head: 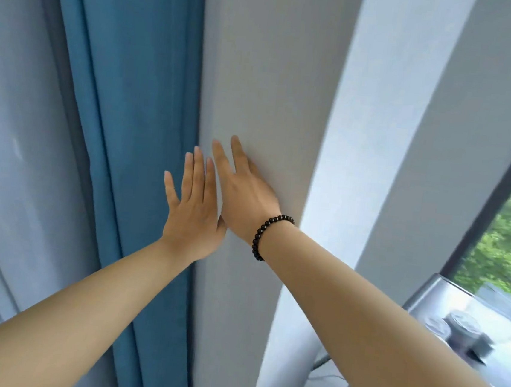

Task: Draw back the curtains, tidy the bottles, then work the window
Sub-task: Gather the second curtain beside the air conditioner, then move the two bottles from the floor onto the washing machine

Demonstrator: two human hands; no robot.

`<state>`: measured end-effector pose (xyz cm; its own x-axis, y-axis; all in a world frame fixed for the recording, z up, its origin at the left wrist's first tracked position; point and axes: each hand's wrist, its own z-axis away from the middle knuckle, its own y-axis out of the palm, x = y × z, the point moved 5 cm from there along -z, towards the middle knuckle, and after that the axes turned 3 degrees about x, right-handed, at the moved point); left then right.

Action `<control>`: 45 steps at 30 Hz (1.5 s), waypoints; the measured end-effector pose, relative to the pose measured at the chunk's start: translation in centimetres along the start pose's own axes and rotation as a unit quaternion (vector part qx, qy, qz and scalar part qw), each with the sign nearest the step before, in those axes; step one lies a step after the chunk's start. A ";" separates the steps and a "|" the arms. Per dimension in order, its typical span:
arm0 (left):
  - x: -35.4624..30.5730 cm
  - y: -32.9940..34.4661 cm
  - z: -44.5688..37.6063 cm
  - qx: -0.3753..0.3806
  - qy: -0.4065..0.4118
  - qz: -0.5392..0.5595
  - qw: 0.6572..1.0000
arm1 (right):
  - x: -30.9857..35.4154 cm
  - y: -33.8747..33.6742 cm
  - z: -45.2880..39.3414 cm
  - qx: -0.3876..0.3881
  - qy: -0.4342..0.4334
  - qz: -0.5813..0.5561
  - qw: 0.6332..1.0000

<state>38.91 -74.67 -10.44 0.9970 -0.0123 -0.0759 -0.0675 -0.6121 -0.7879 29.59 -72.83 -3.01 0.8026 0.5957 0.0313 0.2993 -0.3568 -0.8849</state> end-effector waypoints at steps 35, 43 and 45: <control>-63.7 -17.8 29.5 0.084 0.534 0.314 0.781 | -25.9 -34.1 66.2 -0.082 0.432 0.180 0.880; -78.1 -18.5 31.2 0.090 0.610 0.363 0.698 | -31.4 -39.2 77.0 -0.084 0.549 0.237 0.797; -81.8 -18.6 31.6 0.096 0.622 0.385 0.675 | -33.2 -40.1 79.3 -0.087 0.581 0.243 0.772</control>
<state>-42.52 -37.30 -8.89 -0.0856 -0.9959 -0.0291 -0.4676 0.0659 -0.8815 -50.03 -21.24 -5.38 0.7332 -0.6497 0.2009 -0.1985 -0.4871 -0.8505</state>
